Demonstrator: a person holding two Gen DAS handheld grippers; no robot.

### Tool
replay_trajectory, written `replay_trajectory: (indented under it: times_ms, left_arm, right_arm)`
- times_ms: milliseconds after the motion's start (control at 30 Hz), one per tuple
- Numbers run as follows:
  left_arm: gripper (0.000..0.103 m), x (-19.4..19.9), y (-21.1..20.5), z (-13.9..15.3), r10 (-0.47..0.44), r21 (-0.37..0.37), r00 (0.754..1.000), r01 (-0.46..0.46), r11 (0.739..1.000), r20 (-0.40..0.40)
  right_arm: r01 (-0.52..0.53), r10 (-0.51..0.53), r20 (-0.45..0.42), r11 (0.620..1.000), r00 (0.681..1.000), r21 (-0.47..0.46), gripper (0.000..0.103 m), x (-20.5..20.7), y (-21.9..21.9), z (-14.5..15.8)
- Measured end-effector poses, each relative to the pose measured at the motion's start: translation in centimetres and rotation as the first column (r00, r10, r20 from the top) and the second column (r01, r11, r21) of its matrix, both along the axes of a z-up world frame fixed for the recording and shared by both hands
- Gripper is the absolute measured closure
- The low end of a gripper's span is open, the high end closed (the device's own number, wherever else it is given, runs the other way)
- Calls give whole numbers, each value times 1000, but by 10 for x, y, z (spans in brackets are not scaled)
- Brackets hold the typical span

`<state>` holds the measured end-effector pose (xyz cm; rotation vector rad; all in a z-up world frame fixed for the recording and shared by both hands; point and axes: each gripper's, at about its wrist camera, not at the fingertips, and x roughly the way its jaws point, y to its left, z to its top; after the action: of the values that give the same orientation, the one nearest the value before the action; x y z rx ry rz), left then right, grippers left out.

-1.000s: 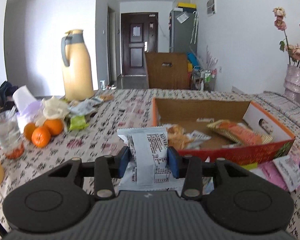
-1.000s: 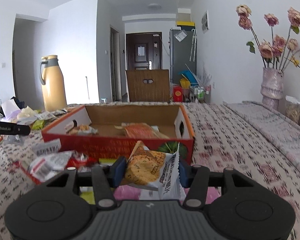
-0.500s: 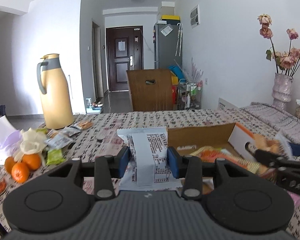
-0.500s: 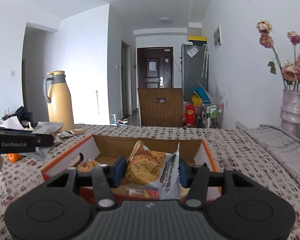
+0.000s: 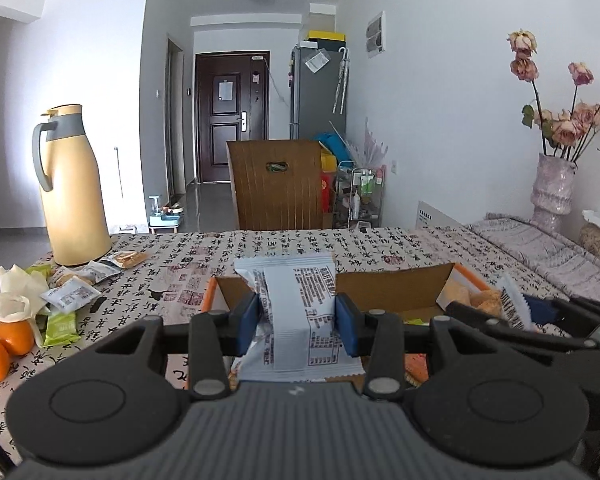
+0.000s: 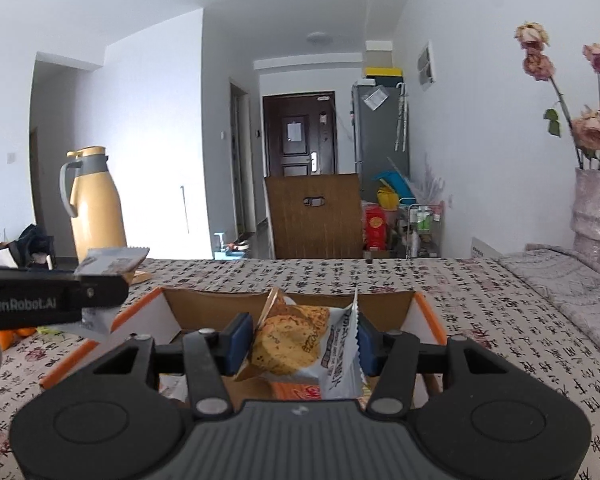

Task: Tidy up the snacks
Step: 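Carry both snacks toward the cardboard box, then open both grippers over the box to drop both snacks inside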

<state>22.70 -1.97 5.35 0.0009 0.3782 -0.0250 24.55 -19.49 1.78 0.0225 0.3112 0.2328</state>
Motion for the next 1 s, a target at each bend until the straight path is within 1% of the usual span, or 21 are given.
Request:
replay_trajectory:
  times_ms: [33, 100, 200, 267, 333, 367, 400, 433, 467, 500, 567, 600, 667, 800, 1000]
  left_arm:
    - [61, 1, 0, -1, -1, -1, 1000, 1, 1000, -3]
    - [61, 4, 3, -5, -1, -10, 1000, 1, 1000, -11]
    - [61, 8, 7, -9, 5, -22, 1000, -5, 1000, -28]
    - [61, 9, 9, -11, 5, -27, 999, -6, 1000, -38]
    - [59, 8, 10, -11, 4, -34, 999, -5, 999, -40]
    - [51, 7, 10, -11, 9, -37, 999, -10, 999, -36]
    - [35, 6, 11, -11, 13, -39, 999, -15, 999, -30]
    - [26, 4, 11, -10, 23, -39, 1000, -23, 999, -20]
    - [11, 2, 11, -9, 33, -38, 999, -34, 999, -10]
    - [1, 0, 11, -8, 45, -39, 999, -45, 998, 1]
    - [0, -3, 12, -6, 59, -46, 998, -58, 997, 18]
    - [0, -3, 12, -6, 62, -53, 998, -61, 997, 16]
    - [0, -1, 15, -6, 70, -64, 998, -69, 996, 6]
    - [0, 0, 18, -6, 86, -77, 996, -86, 993, -3]
    - [0, -2, 17, -4, 93, -77, 996, -92, 993, -2]
  right_arm:
    - [0, 0, 1, 1000, 1000, 5, 55, 0, -1, -1]
    - [-3, 3, -11, 1000, 1000, 12, 56, 3, -2, -3]
    - [-12, 12, -54, 1000, 998, -2, 58, 11, 0, -11]
    - [-13, 13, -69, 1000, 998, -5, 58, 12, -1, -13]
    - [-13, 13, -66, 1000, 998, 4, 55, 10, -2, -13]
    - [-11, 11, -64, 1000, 998, 9, 47, 9, -2, -13]
    - [-6, 7, -63, 1000, 998, 14, 41, 9, -3, -13]
    - [1, 0, -63, 1000, 998, 16, 25, 9, -4, -13]
    - [12, -11, -63, 1000, 998, 17, 13, 9, -5, -13]
    - [24, -23, -60, 1000, 998, 19, 10, 9, -6, -13]
    - [37, -35, -62, 999, 997, 27, 9, 10, -8, -13]
    - [40, -38, -67, 999, 997, 33, 4, 11, -10, -14]
    - [50, -47, -76, 998, 996, 36, 0, 12, -11, -15]
    - [54, -51, -78, 998, 996, 38, 0, 13, -11, -16]
    - [50, -47, -83, 998, 995, 35, 0, 15, -10, -15]
